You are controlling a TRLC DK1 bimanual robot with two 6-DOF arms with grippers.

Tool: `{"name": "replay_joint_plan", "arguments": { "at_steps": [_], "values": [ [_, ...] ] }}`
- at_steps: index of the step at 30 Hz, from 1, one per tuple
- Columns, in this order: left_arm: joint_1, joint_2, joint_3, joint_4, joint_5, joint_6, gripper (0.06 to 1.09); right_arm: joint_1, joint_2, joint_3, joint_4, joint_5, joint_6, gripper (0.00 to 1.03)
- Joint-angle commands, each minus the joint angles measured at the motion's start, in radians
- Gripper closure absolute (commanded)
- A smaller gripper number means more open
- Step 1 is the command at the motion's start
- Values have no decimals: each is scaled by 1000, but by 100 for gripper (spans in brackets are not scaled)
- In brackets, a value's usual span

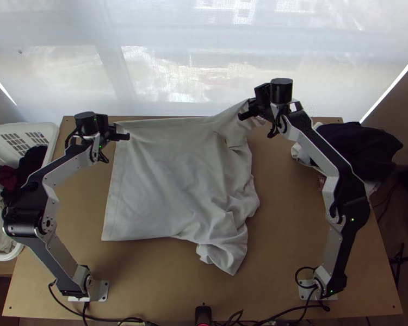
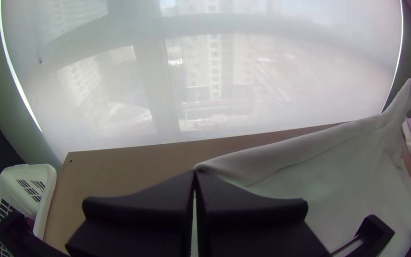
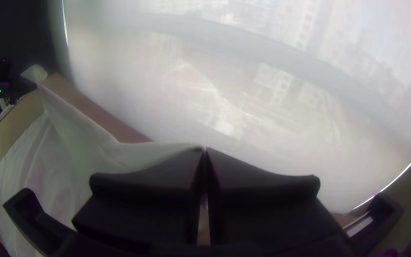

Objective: Fold the t-shirt

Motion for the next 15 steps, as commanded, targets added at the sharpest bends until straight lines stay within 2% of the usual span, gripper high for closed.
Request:
{"name": "replay_joint_plan", "arguments": {
  "at_steps": [1, 15],
  "values": [
    [17, -77, -99, 14, 14, -2, 105, -4, -91, -132, 16, -4, 3, 100],
    [19, -149, -192, 26, 18, -5, 105, -1, -229, -344, 43, -5, 23, 100]
  ]
}}
